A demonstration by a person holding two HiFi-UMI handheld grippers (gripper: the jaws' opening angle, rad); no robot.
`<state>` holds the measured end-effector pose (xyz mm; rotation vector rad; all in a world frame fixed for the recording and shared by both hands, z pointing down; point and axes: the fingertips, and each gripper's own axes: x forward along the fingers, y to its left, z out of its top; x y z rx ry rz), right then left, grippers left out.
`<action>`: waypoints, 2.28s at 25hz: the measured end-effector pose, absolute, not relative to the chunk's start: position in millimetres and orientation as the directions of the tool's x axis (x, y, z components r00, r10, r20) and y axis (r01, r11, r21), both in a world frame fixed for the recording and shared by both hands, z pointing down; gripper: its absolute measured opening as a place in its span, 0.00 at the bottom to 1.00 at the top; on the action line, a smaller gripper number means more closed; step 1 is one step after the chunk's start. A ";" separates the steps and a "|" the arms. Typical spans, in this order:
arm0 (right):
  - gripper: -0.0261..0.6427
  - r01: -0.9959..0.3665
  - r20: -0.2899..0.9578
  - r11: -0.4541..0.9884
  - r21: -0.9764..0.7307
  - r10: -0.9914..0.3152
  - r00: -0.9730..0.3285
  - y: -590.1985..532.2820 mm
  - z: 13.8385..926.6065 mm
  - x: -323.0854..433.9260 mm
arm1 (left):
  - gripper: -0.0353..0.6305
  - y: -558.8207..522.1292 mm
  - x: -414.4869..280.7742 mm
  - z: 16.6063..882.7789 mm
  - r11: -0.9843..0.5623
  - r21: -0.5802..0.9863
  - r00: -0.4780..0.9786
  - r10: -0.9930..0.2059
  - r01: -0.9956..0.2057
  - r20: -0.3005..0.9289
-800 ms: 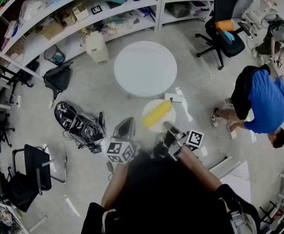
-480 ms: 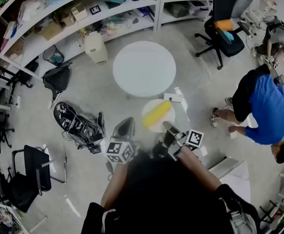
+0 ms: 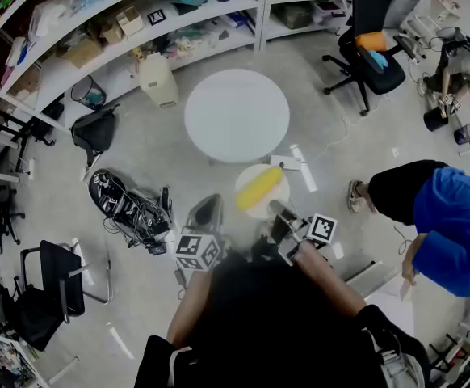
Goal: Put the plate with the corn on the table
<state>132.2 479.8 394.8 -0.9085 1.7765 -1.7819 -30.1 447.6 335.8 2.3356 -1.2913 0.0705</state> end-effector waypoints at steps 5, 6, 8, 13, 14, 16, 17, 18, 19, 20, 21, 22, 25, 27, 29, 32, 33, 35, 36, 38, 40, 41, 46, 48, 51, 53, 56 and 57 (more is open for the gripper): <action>0.09 -0.116 0.115 -0.049 -0.992 -0.721 -0.684 469.9 393.3 141.9 | 0.06 442.0 -19.8 335.1 -0.436 0.371 0.544 -0.796 -0.820 0.265; 0.09 -0.120 0.115 -0.044 -0.992 -0.719 -0.685 467.6 394.8 145.0 | 0.06 441.0 -16.9 335.9 -0.434 0.371 0.541 -0.798 -0.821 0.264; 0.09 -0.123 0.112 -0.037 -0.992 -0.717 -0.688 462.1 395.9 150.6 | 0.06 438.1 -11.2 336.7 -0.430 0.367 0.536 -0.803 -0.825 0.262; 0.09 -0.125 0.109 -0.029 -0.992 -0.709 -0.696 447.7 391.4 160.9 | 0.06 428.1 1.0 333.4 -0.418 0.366 0.522 -0.813 -0.832 0.258; 0.09 -0.128 0.111 -0.029 -0.991 -0.706 -0.699 444.9 392.4 162.9 | 0.06 426.1 3.0 332.6 -0.415 0.364 0.518 -0.816 -0.834 0.257; 0.09 -0.130 0.113 -0.029 -0.991 -0.702 -0.703 439.8 392.6 167.2 | 0.06 421.9 7.1 329.5 -0.409 0.359 0.509 -0.823 -0.839 0.252; 0.09 -0.130 0.114 -0.031 -0.991 -0.699 -0.705 437.9 392.0 169.3 | 0.06 420.3 9.3 327.5 -0.405 0.356 0.503 -0.827 -0.842 0.251; 0.09 -0.130 0.117 -0.034 -0.991 -0.697 -0.708 436.5 391.7 171.3 | 0.06 419.3 11.4 325.8 -0.401 0.352 0.498 -0.831 -0.846 0.250; 0.09 -0.131 0.120 -0.037 -0.991 -0.694 -0.710 435.5 392.0 173.1 | 0.06 418.8 13.4 324.6 -0.398 0.348 0.493 -0.834 -0.849 0.249; 0.09 -0.132 0.124 -0.041 -0.990 -0.691 -0.713 434.5 392.8 174.5 | 0.06 418.5 15.2 324.1 -0.394 0.345 0.488 -0.837 -0.852 0.249; 0.09 -0.131 0.125 -0.044 -0.990 -0.688 -0.715 433.1 393.4 175.3 | 0.06 418.2 16.4 324.4 -0.391 0.343 0.484 -0.839 -0.854 0.250; 0.09 -0.127 0.123 -0.045 -0.991 -0.686 -0.717 431.2 393.3 175.4 | 0.06 417.6 17.2 325.0 -0.388 0.343 0.481 -0.840 -0.856 0.251; 0.09 -0.119 0.119 -0.048 -0.992 -0.686 -0.718 426.0 393.3 177.1 | 0.06 415.6 17.9 325.0 -0.379 0.342 0.473 -0.844 -0.860 0.254; 0.09 -0.124 0.127 -0.053 -0.991 -0.687 -0.715 422.2 395.4 179.5 | 0.06 413.2 15.8 322.8 -0.370 0.340 0.463 -0.850 -0.865 0.251; 0.09 -0.123 0.126 -0.054 -0.991 -0.688 -0.715 415.9 395.1 178.7 | 0.06 408.5 12.1 321.7 -0.365 0.340 0.457 -0.854 -0.866 0.248; 0.09 -0.118 0.118 -0.048 -0.992 -0.689 -0.715 404.7 393.9 176.1 | 0.06 397.4 8.8 325.3 -0.369 0.346 0.463 -0.851 -0.863 0.248; 0.09 -0.121 0.118 -0.045 -0.992 -0.689 -0.715 400.7 394.7 175.7 | 0.06 392.9 8.1 327.1 -0.372 0.346 0.466 -0.849 -0.862 0.249; 0.09 -0.123 0.114 -0.036 -0.992 -0.690 -0.715 391.1 395.7 174.4 | 0.06 382.3 6.2 330.9 -0.376 0.344 0.470 -0.847 -0.860 0.249; 0.09 -0.119 0.108 -0.032 -0.992 -0.692 -0.714 385.9 394.9 173.4 | 0.06 376.3 5.2 332.4 -0.378 0.344 0.471 -0.846 -0.860 0.250; 0.09 -0.114 0.103 -0.031 -0.993 -0.696 -0.710 375.6 392.6 172.6 | 0.06 363.4 3.1 333.3 -0.381 0.344 0.474 -0.844 -0.859 0.250; 0.09 -0.120 0.108 -0.032 -0.992 -0.700 -0.706 363.8 391.1 172.3 | 0.06 348.0 0.7 331.2 -0.384 0.345 0.478 -0.843 -0.856 0.248; 0.09 -0.123 0.108 -0.030 -0.992 -0.702 -0.704 357.0 390.0 171.3 | 0.06 339.9 -0.8 329.9 -0.386 0.346 0.479 -0.843 -0.855 0.246; 0.09 -0.123 0.106 -0.027 -0.992 -0.705 -0.701 326.2 389.1 166.2 | 0.06 304.8 -3.3 332.4 -0.391 0.352 0.487 -0.837 -0.851 0.248; 0.09 -0.128 0.109 -0.027 -0.991 -0.705 -0.701 313.8 389.6 166.2 | 0.06 290.6 -2.4 333.0 -0.393 0.355 0.491 -0.835 -0.848 0.249; 0.09 -0.127 0.110 -0.028 -0.992 -0.704 -0.701 295.5 389.0 162.7 | 0.06 271.3 -2.9 332.5 -0.399 0.359 0.499 -0.830 -0.844 0.250; 0.09 -0.129 0.110 -0.027 -0.991 -0.706 -0.699 285.5 389.2 159.8 | 0.06 261.2 -5.0 333.5 -0.400 0.363 0.502 -0.827 -0.841 0.253; 0.09 -0.140 0.115 -0.023 -0.990 -0.711 -0.694 271.1 389.0 157.7 | 0.06 246.7 -8.4 335.5 -0.406 0.371 0.512 -0.819 -0.836 0.258; 0.09 -0.142 0.115 -0.021 -0.990 -0.714 -0.691 265.5 387.9 157.3 | 0.06 240.8 -8.9 335.6 -0.410 0.372 0.517 -0.816 -0.833 0.258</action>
